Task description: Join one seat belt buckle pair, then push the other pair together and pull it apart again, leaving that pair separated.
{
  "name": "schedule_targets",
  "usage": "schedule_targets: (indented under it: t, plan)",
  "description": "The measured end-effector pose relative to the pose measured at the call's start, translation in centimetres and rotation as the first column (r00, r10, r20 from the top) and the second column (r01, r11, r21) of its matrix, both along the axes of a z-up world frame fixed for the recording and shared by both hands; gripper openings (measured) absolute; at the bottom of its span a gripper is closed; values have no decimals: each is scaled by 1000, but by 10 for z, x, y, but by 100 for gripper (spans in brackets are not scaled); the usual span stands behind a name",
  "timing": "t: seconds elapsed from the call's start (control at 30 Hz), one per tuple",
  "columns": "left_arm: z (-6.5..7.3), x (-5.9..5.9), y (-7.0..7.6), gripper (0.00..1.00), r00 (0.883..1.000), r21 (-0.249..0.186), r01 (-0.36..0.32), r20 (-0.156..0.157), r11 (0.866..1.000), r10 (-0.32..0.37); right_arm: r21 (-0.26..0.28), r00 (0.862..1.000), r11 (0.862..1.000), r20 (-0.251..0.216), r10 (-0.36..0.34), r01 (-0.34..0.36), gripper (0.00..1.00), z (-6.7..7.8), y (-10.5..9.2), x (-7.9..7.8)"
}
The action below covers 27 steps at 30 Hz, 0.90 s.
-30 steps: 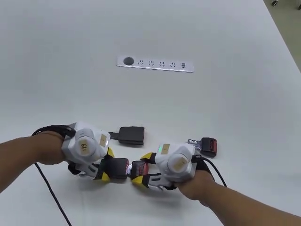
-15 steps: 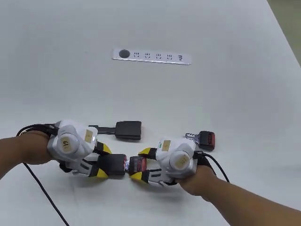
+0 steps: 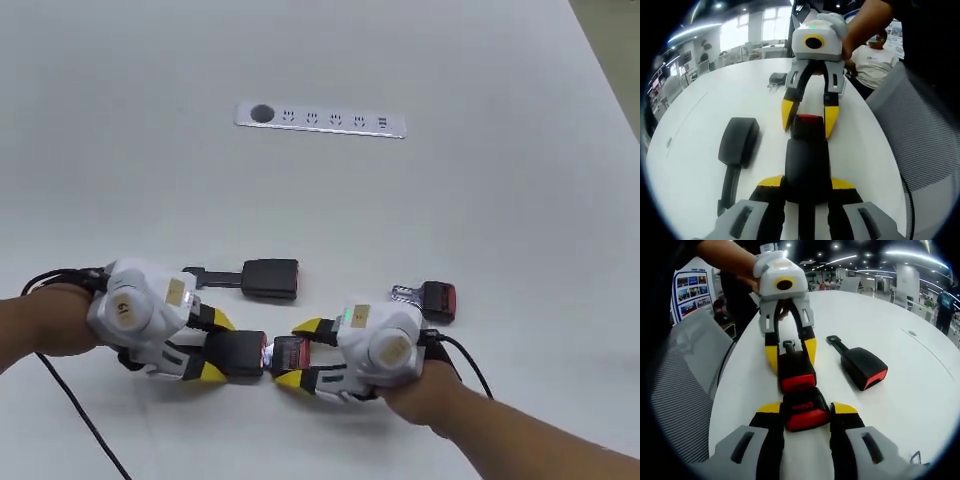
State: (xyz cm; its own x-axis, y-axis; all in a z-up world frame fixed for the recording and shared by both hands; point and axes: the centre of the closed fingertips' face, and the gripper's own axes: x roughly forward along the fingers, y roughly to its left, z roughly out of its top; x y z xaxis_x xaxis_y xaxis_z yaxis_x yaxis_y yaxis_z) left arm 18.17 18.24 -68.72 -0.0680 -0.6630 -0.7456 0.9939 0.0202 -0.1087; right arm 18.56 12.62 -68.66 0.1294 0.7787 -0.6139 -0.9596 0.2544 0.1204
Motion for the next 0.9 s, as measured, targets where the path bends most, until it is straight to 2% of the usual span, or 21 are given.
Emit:
schedule_targets:
  t: [0.23, 0.57, 0.63, 0.77, 0.9]
  plan:
    - [0, -2, -1, 33, 1000, -6, -1, -9, 1000, 1, 19, 1000, 1000, -4, -2, 2, 34, -1, -1, 1]
    - [-2, -1, -1, 33, 1000, -1, -3, -7, 1000, 3, 30, 1000, 1000, -10, -8, 8, 34, 1, -1, 0]
    - [-2, -2, -1, 33, 1000, 33, 14, 13, 999, -15, 25, 1000, 1000, -12, -11, 12, 35, 1, -1, 0]
    - [-4, -1, -1, 33, 1000, 42, 6, 17, 999, -7, 22, 1000, 1000, -12, -20, 20, 35, 1, -3, 0]
    - [-4, -2, -3, 34, 999, 88, 17, 46, 996, -21, 7, 1000, 1000, -9, -19, 19, 35, -2, -2, 0]
